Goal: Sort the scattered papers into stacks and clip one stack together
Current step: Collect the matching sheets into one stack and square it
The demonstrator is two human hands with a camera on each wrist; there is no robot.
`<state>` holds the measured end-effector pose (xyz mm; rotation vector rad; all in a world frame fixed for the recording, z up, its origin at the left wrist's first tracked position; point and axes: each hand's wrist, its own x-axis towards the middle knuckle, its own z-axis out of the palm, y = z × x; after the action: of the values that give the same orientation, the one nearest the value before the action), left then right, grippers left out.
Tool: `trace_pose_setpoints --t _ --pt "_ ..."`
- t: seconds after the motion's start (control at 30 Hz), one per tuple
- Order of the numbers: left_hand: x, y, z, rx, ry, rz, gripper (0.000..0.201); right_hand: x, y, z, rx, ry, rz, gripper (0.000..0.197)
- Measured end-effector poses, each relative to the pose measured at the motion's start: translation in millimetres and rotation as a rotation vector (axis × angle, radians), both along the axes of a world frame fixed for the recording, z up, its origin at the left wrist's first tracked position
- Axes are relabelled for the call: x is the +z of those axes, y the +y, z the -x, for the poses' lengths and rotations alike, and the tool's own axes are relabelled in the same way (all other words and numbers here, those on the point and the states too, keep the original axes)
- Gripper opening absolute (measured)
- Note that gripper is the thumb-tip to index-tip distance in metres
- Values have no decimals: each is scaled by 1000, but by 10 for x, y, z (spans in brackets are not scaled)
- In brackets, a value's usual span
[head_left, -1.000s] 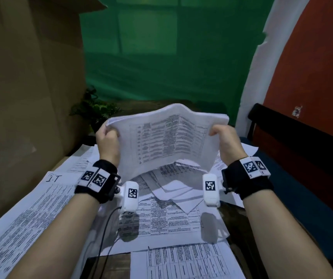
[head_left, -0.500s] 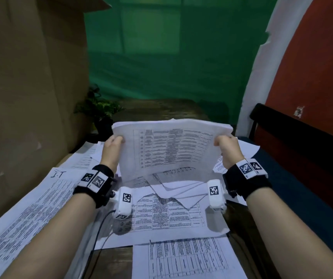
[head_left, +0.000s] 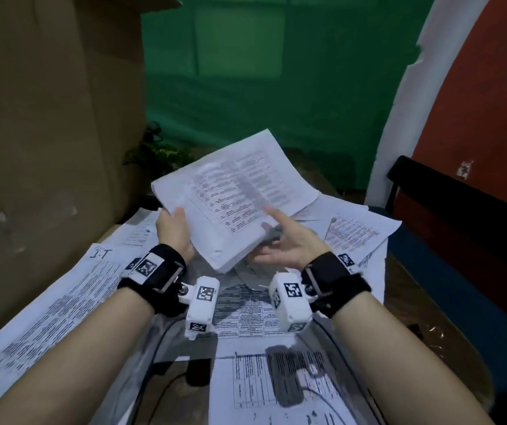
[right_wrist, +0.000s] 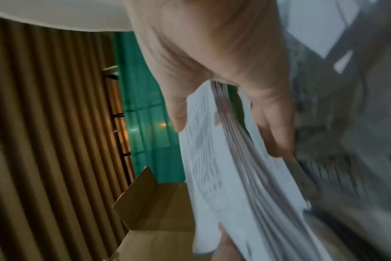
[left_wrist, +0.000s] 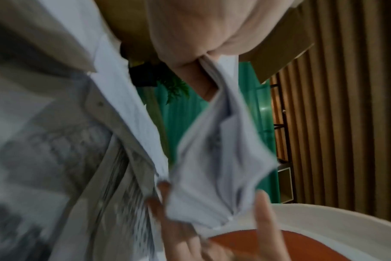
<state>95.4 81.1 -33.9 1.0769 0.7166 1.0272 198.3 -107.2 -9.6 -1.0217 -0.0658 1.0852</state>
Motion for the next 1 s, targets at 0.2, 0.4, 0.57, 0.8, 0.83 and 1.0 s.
trace_pose_setpoints --t 0.2,0.4,0.57,0.8,0.83,1.0 --pt "207 60 442 -60 106 -159 5 -143 366 162 -165 -226 123 18" --pt "1418 324 925 24 15 -334 34 -207 552 638 42 -407 54 13" --pt "2040 162 939 -321 -95 -365 15 -465 908 1298 292 -585 60 23" --pt "1635 152 513 -564 53 -150 21 -842 1117 1900 557 -674 145 31" --pt "1516 190 457 -560 73 -109 20 -862 1086 1904 600 -678 167 18" --pt "913 399 272 -524 145 64 28 -938 910 1734 743 -562 268 19"
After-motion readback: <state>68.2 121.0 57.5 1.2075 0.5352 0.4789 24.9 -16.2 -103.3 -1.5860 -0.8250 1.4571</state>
